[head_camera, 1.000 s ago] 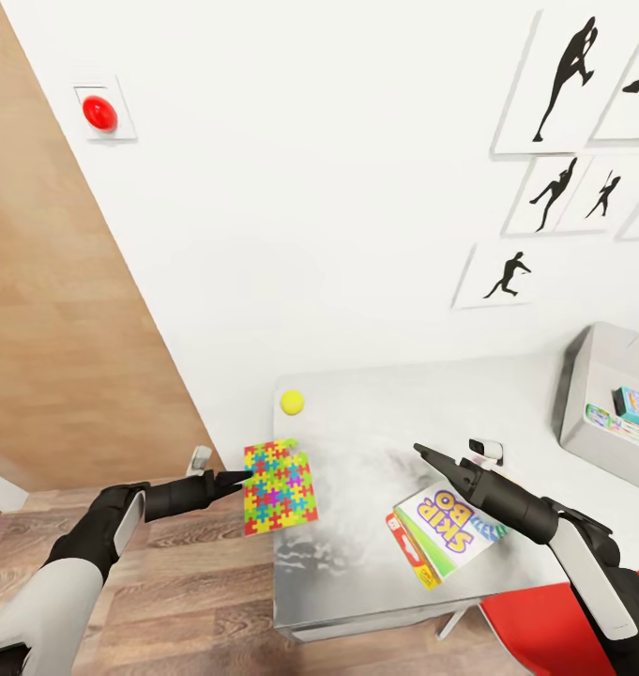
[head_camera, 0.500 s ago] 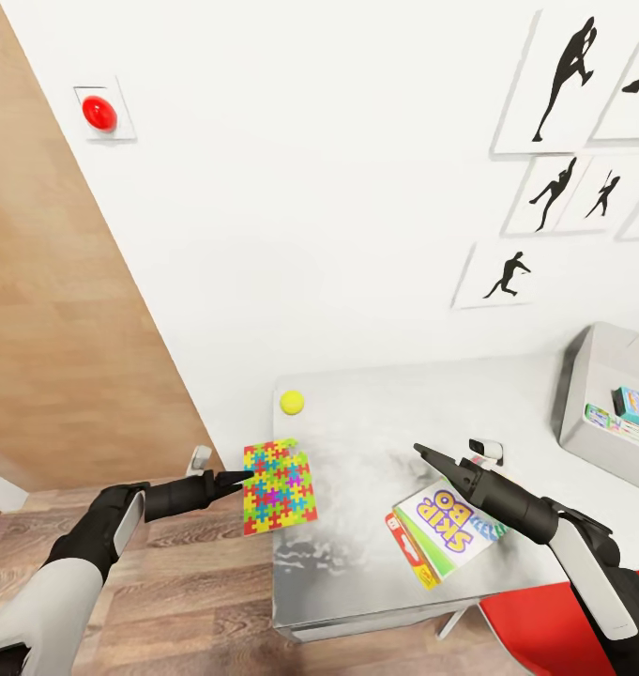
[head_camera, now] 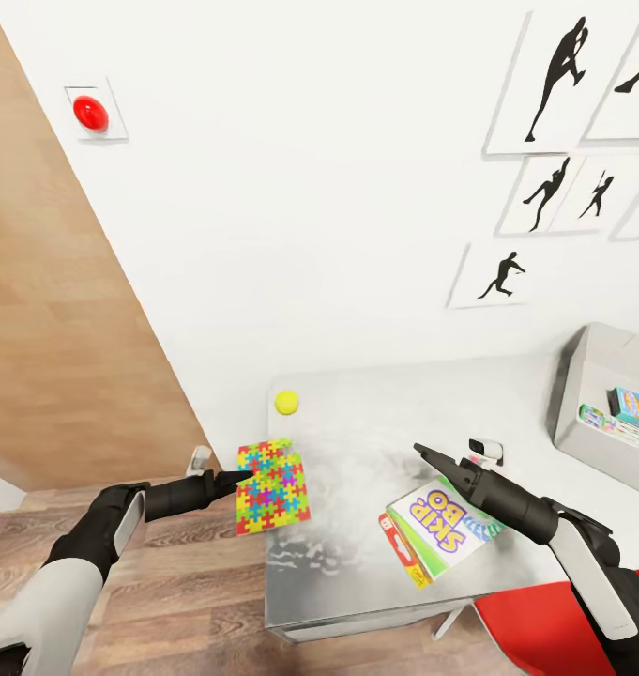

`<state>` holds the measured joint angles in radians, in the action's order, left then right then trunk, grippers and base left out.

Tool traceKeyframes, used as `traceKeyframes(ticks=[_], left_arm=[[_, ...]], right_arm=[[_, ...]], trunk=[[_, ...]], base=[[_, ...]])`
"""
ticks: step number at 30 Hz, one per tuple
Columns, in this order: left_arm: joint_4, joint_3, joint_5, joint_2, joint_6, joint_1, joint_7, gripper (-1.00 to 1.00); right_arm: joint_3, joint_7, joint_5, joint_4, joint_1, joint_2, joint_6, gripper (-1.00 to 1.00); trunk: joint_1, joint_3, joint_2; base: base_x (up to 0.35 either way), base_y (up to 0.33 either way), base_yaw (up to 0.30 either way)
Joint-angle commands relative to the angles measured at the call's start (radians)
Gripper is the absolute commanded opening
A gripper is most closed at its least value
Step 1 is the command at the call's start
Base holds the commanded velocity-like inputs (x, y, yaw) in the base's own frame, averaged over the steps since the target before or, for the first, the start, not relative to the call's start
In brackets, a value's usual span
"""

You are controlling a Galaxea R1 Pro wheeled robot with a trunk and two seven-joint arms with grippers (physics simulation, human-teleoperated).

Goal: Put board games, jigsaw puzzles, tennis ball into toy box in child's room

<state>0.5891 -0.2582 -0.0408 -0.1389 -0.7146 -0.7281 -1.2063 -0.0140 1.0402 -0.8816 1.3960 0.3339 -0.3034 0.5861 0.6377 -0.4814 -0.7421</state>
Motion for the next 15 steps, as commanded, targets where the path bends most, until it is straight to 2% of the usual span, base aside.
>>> traceKeyframes(ticks=[1, 15], left_arm=[[0.0, -0.001, -0.002, 0.0, -0.009, -0.001, -0.002, 1.0], [0.0, -0.001, -0.002, 0.001, -0.009, -0.001, -0.002, 1.0]], right_arm=[[0.0, 0.0, -0.007, 0.0, 0.001, 0.0, 0.008, 1.0], [0.0, 0.0, -0.007, 0.0, 0.001, 0.0, 0.008, 1.0]], trunk=[[0.0, -0.001, -0.001], [0.0, -0.001, -0.001]], base=[[0.0, -0.052, 0.0], [0.0, -0.008, 0.0]])
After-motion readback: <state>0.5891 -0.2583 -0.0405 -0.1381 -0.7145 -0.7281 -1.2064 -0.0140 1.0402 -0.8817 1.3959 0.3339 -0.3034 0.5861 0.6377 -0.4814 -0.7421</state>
